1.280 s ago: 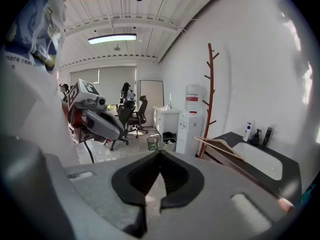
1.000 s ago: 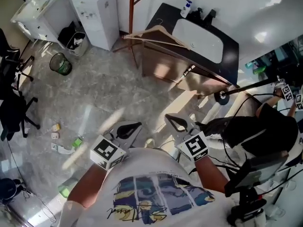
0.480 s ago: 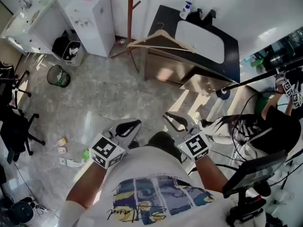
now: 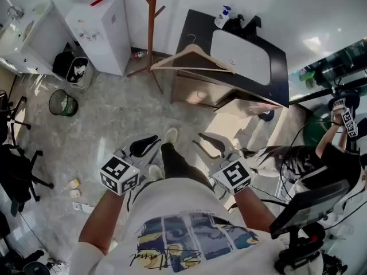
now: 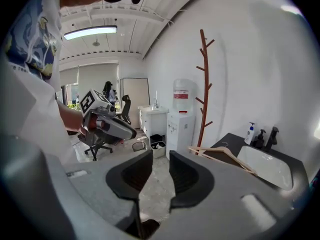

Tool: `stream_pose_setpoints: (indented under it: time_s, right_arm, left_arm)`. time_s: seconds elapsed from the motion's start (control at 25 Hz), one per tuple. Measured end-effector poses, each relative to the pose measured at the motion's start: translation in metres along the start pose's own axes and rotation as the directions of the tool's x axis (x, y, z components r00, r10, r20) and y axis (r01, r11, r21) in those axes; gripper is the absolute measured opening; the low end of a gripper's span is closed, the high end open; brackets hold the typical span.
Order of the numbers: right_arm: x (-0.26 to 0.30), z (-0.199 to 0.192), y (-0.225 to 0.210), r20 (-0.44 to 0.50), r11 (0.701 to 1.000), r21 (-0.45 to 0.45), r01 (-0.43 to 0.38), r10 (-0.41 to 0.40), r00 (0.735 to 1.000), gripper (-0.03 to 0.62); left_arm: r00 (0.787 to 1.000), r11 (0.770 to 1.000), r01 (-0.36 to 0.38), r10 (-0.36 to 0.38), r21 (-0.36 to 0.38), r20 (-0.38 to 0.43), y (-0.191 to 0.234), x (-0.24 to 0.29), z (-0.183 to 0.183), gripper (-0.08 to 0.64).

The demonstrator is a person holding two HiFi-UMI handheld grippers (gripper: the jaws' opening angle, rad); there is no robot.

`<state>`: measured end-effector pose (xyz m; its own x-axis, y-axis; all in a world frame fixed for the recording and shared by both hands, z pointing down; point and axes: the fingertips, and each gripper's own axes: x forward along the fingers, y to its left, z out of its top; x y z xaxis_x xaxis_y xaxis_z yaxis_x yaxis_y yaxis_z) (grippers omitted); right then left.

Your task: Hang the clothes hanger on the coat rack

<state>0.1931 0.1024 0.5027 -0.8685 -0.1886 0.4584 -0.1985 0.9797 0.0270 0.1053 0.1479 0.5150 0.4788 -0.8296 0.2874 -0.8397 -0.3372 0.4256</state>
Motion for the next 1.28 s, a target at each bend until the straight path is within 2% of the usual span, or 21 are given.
stream_pose_setpoints:
  time_s: [0.2, 0.36, 0.68, 0.84, 1.0, 1.16, 1.28]
  right_arm:
    - [0.053, 0.019, -0.048, 0.006, 0.998, 0.002, -0.055, 0.055, 0.998, 0.118]
    - [0.085, 0.040, -0.090, 0.032, 0.997, -0.007, -0.081, 0.082, 0.996, 0.120]
    - [0.110, 0.030, -0.165, 0.022, 0.997, 0.039, -0.066, 0.065, 0.998, 0.120]
    - [0.109, 0.023, -0.177, 0.000, 0.998, 0.060, -0.014, 0.014, 1.000, 0.120]
    - [0.104, 0.023, -0.188, -0.020, 0.989, 0.115, 0.093, -0.092, 0.996, 0.120]
    - [0.100, 0.020, -0.191, -0.071, 0.960, 0.182, 0.213, -0.203, 0.977, 0.120]
    - [0.101, 0.023, -0.186, -0.104, 0.934, 0.225, 0.278, -0.260, 0.960, 0.120]
  left_arm:
    - [0.998, 0.998, -0.054, 0.054, -0.036, -0.019, 0.062, 0.032, 0.029, 0.084]
    - [0.992, 0.993, -0.107, 0.104, -0.040, -0.068, 0.111, 0.055, 0.047, 0.100]
    - [0.971, 0.983, -0.179, 0.169, -0.039, -0.171, 0.207, 0.110, 0.069, 0.117]
    - [0.969, 0.987, -0.144, 0.125, -0.071, -0.214, 0.245, 0.133, 0.072, 0.143]
    - [0.964, 0.989, -0.075, 0.038, -0.131, -0.263, 0.283, 0.164, 0.071, 0.190]
    - [0.940, 0.988, -0.012, -0.042, -0.155, -0.339, 0.321, 0.200, 0.062, 0.221]
    - [0.918, 0.979, 0.025, -0.103, -0.203, -0.384, 0.342, 0.219, 0.044, 0.244]
